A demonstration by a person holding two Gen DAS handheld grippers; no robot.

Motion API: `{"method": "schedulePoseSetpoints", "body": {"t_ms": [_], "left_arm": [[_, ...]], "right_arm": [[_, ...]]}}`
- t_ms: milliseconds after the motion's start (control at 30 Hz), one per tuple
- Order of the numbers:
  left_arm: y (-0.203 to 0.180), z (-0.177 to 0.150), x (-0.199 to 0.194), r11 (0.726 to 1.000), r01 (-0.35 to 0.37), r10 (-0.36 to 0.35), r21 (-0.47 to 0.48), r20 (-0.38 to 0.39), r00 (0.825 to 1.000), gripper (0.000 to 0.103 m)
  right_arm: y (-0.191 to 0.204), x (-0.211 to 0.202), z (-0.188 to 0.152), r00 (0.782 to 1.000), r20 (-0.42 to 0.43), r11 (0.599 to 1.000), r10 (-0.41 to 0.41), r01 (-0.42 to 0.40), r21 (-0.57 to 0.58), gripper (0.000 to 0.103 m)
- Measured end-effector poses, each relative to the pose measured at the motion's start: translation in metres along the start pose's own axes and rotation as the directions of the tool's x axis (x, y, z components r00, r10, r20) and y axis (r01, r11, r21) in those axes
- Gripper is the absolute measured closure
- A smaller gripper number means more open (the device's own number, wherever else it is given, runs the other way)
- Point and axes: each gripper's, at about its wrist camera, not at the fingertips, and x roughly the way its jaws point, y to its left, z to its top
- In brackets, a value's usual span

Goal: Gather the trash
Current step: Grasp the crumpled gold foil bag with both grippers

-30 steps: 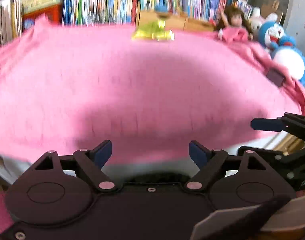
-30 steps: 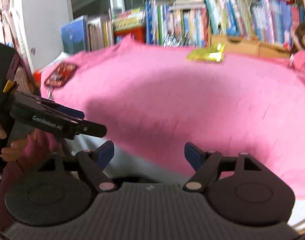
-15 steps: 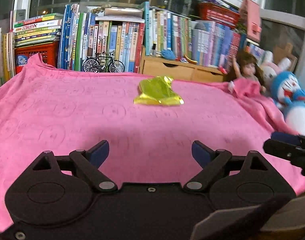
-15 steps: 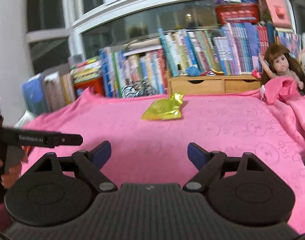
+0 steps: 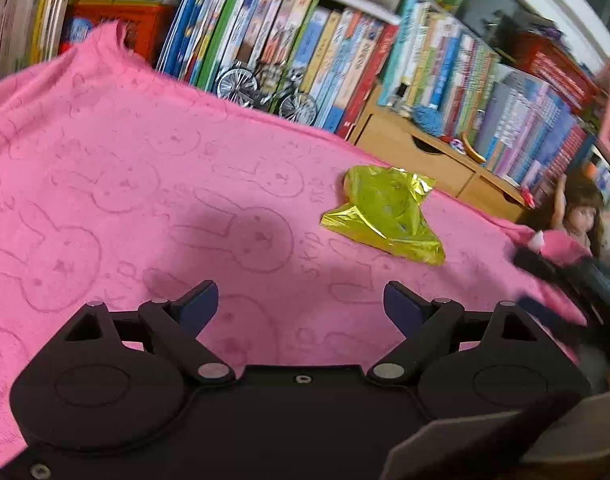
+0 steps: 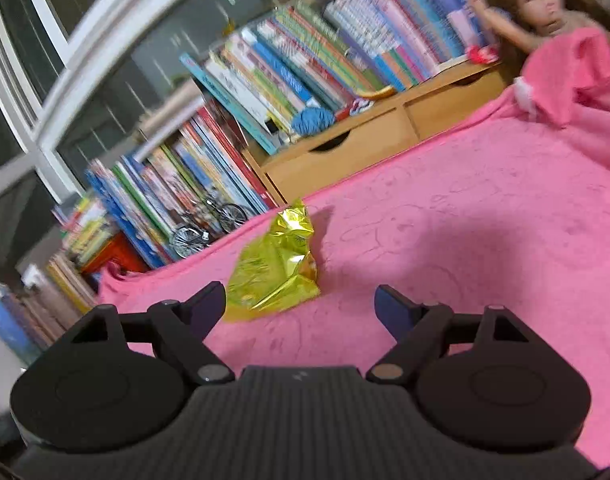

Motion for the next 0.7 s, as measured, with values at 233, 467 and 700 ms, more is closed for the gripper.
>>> {"method": "schedulePoseSetpoints", "body": {"t_ms": [233, 467, 700], "left_arm": [[0.016, -0.014, -0.035, 0.998, 0.033, -0.038, 0.048, 0.108, 0.993, 0.014], [0.03, -0.023, -0.052, 0.997, 0.037, -0.046, 0.069, 0.134, 0.99, 0.014], [0.05, -0.041, -0.06, 0.989, 0.146, -0.145, -0.036, 0.022, 0.989, 0.013]], "right_arm": [[0.039, 0.094, 0.016, 0.989, -0.097, 0.991, -0.109, 0.1, -0.085, 0.019], [0.044, 0.071, -0.016, 0.982, -0.187, 0.989, -0.006, -0.021, -0.144, 0.069], [0.039, -0.025, -0.071, 0.937, -0.302, 0.955, 0.174, -0.236, -0.182, 0.07]]}}
